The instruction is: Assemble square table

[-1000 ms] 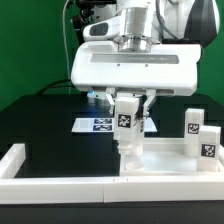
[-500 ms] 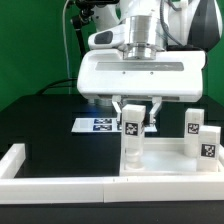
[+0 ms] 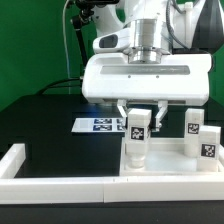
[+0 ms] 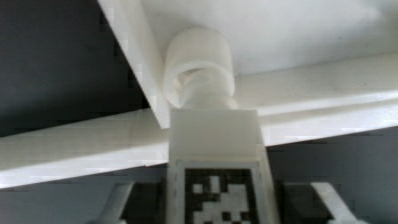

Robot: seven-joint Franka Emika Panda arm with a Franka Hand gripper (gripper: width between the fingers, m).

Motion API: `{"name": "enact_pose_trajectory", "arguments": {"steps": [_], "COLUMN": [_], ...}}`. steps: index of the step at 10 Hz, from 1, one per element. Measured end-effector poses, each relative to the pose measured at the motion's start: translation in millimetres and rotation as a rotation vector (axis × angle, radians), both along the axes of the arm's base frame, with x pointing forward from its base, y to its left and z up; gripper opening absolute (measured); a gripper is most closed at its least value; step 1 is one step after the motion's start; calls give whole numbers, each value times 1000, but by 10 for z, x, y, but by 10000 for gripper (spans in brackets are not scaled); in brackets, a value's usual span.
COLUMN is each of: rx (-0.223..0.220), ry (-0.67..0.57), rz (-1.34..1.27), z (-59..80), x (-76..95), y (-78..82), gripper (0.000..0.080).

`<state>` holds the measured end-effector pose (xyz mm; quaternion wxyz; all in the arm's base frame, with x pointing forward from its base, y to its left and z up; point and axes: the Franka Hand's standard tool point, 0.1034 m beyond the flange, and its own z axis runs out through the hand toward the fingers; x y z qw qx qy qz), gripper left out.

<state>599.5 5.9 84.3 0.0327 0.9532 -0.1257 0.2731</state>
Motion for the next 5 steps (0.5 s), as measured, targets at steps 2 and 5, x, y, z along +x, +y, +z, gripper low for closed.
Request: {"name": "enact_pose_trajectory", "arguments": {"steps": [2,5], "rx": [-9,-19], "ry": [3,-9], "rz": [-7,-8], "z": [-56,-78], "x": [-17,-2], "y": [-67,-89], "gripper": [289,289]}}
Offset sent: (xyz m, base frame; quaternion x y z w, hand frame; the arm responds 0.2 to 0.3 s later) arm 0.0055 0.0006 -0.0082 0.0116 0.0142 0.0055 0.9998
